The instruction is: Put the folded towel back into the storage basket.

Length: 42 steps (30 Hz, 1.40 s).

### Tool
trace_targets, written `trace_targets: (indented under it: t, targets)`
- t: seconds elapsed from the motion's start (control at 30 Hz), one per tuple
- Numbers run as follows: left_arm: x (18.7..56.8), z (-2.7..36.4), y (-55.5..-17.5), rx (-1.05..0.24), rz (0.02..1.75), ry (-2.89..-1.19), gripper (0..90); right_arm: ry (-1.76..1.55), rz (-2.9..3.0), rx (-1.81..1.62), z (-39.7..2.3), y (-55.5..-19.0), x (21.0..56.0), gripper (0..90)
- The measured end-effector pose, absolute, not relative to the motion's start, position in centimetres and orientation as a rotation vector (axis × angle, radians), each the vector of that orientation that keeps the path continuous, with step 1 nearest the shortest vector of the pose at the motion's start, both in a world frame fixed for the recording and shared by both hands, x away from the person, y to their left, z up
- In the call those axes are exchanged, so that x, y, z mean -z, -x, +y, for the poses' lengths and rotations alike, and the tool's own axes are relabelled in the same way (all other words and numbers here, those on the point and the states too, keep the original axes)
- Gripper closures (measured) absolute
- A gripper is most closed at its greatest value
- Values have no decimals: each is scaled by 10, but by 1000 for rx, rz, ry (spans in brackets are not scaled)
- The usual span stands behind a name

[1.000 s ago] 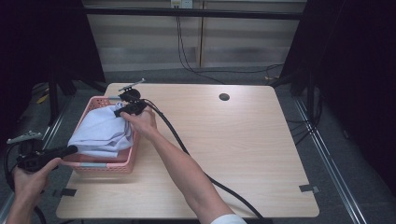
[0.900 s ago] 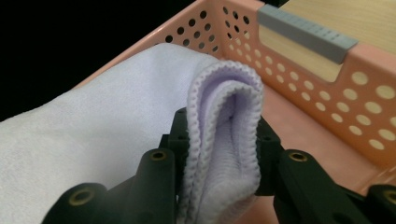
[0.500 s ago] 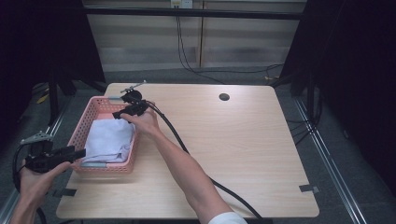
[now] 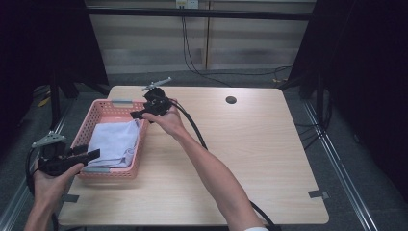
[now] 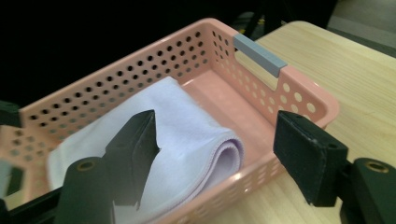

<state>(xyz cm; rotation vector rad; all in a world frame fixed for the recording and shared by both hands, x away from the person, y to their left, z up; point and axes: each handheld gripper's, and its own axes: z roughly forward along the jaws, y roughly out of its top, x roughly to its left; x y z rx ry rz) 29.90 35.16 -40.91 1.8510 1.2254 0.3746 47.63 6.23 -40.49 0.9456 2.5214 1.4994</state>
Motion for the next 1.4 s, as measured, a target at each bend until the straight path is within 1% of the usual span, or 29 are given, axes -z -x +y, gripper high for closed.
trace_targets:
  t: [0.17, 0.3, 0.53, 0.63, 0.83, 0.93, 1.17, 1.23, 1.4]
  targets:
    - [406, 332, -300, -383, 1196, -1860, 383, -875, 2522, -1517, 39, -461, 395, 284]
    - [404, 313, -299, -390, 1160, -1879, 381, -848, 2521, -1527, 16, -446, 394, 285]
    - [409, 271, -292, -384, 1123, -1915, 340, -886, 2484, -1577, -42, -419, 399, 306]
    - [412, 257, -289, -366, 1114, -1903, 335, -888, 2451, -1612, -70, -402, 399, 308]
    - [418, 221, -280, -358, 1074, -1939, 328, -936, 2414, -1560, -128, -364, 404, 314]
    - [425, 205, -273, -324, 1035, -1950, 318, -968, 2403, -1522, -154, -344, 411, 314]
    - [438, 179, -255, -279, 1032, -1991, 296, -1074, 2358, -1430, -219, -292, 431, 313]
    - [443, 174, -246, -271, 1013, -1989, 293, -1084, 2347, -1407, -231, -279, 434, 314]
    - [460, 166, -236, -239, 978, -2074, 290, -1181, 2292, -1370, -261, -250, 448, 306]
